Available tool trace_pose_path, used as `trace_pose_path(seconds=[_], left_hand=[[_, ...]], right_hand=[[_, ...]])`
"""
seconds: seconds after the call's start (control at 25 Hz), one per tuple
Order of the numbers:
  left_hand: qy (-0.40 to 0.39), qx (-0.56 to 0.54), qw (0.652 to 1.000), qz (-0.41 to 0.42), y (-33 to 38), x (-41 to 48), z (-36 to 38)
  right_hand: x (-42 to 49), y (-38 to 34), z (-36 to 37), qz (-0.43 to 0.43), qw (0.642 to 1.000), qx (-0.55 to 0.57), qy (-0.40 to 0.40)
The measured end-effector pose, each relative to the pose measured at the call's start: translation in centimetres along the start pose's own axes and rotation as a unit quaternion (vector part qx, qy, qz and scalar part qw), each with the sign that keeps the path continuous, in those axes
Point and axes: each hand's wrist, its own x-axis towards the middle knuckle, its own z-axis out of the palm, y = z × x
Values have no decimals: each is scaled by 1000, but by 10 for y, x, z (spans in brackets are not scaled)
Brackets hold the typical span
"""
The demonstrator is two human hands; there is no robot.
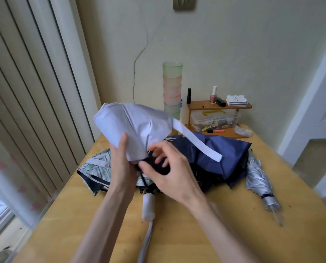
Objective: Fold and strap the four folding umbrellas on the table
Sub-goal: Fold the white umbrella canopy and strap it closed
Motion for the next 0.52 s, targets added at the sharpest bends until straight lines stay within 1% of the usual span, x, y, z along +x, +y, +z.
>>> trace_pose_path(seconds=[0.04, 0.08, 0.2, 0.28, 0.36, 0.44, 0.52], left_hand=[[-25, -50, 998, -35, 0, 1, 0], [-46, -87, 993, -62, 0, 3, 0], [-81, -120, 985, -90, -3, -1, 7], [-78, -100, 988, -86, -2, -4, 13], [-51, -53, 995, -68, 3, -3, 15], [-49, -16, 998, -44, 8, 1, 15], [-51, -17, 998, -30, 9, 4, 15]], right_hand=[[-2, 3, 7, 9, 1000, 6, -6], [-4, 6, 11, 15, 1000, 12, 7], [-3, 13, 10, 34, 996, 72, 40], [-1, 17, 3, 58, 989, 122, 57], [1, 24, -7, 63, 984, 151, 69], [0, 30, -15, 64, 983, 165, 53], [-2, 33, -15, 76, 981, 174, 27]])
